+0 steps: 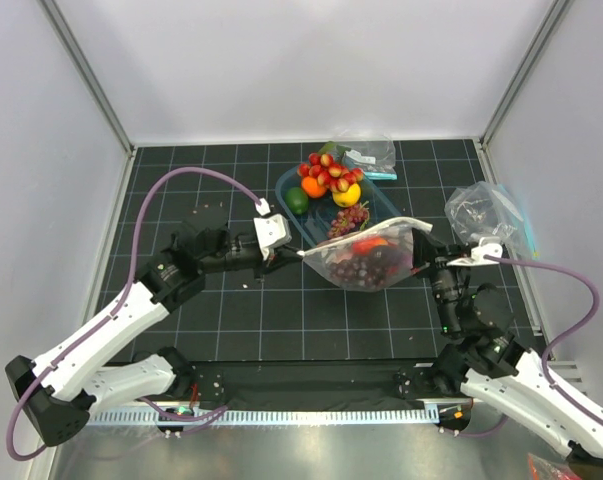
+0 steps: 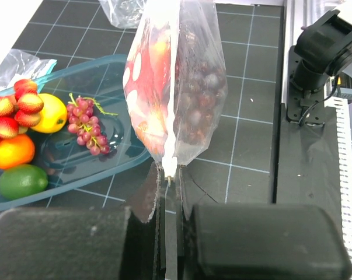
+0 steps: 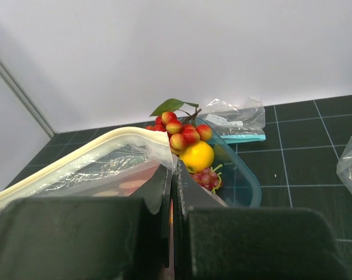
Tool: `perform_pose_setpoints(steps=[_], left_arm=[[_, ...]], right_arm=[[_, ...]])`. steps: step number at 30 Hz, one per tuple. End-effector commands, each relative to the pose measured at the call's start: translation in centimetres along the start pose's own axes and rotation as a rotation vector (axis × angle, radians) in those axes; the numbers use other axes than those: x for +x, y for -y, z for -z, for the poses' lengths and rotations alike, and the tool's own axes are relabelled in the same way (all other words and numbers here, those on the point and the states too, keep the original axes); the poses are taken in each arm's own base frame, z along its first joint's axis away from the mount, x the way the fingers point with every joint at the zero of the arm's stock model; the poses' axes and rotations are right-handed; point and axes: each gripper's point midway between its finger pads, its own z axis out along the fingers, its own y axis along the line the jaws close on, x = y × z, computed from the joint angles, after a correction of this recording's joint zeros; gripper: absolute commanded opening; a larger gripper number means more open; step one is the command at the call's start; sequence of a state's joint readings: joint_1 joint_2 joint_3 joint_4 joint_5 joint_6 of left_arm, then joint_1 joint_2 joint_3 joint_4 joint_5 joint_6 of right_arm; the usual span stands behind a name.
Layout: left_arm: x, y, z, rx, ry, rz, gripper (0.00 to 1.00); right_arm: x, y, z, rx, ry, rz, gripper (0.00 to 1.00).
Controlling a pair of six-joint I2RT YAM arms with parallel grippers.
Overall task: Place the food in the zip-top bag and seal the zipper
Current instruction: Zip the zipper food storage bag at the center of the board, then place the zipper food storage bag at the center of the board.
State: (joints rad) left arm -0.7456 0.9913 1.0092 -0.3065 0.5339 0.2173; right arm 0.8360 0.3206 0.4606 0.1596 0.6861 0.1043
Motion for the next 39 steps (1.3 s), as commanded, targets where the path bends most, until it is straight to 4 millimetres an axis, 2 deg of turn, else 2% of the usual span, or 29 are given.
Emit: perform_pose_setpoints(steps=[1, 4, 9, 13, 15, 16, 21, 30, 33, 39], left_arm=[[0.4, -1.1, 0.7, -0.063, -0.029, 0.007, 0.0], [0.7, -1.9, 0.6, -0.112, -0.042, 0.052, 0.0], [1.8, -3.3, -0.4, -0.153, -0.093, 0.164, 0.02], [3.2, -4.4, -0.8, -0.177, -0.152, 0.232, 0.05], [3.4, -4.6, -0.9, -0.181, -0.163, 0.251, 0.06], [3.6, -4.7, -1.0, -0.18, -0.17, 0.262, 0.06], [2.1, -2.7, -0.9, -0.056, -0.129, 0.235, 0.01], [-2.5, 1.9, 0.9, 0.161, 0.075, 0.133, 0.0], [-2.8, 2.6, 1.1, 0.197, 0.09, 0.169, 0.01], [-2.5, 3.9, 0.0, 0.323, 0.046, 0.299, 0.0]], right_arm=[[-3.7, 2.2, -0.6, 0.166, 0.107, -0.059, 0.01], [-3.0, 2.0, -1.1, 0.17, 0.088, -0.049, 0.01], [-0.6, 1.9, -2.1, 0.209, 0.011, 0.023, 0.01], [1.1, 1.8, -2.8, 0.234, -0.062, 0.093, 0.08], [2.2, 1.7, -3.2, 0.247, -0.093, 0.118, 0.01], [2.4, 1.7, -3.3, 0.248, -0.1, 0.125, 0.01], [2.3, 0.2, -3.5, 0.164, -0.11, 0.116, 0.01], [-0.3, 0.8, -1.3, 0.09, 0.013, 0.022, 0.01], [-0.6, 0.6, -0.9, 0.059, 0.029, 0.009, 0.01], [0.2, 0.8, -0.9, 0.083, -0.012, 0.0, 0.01]])
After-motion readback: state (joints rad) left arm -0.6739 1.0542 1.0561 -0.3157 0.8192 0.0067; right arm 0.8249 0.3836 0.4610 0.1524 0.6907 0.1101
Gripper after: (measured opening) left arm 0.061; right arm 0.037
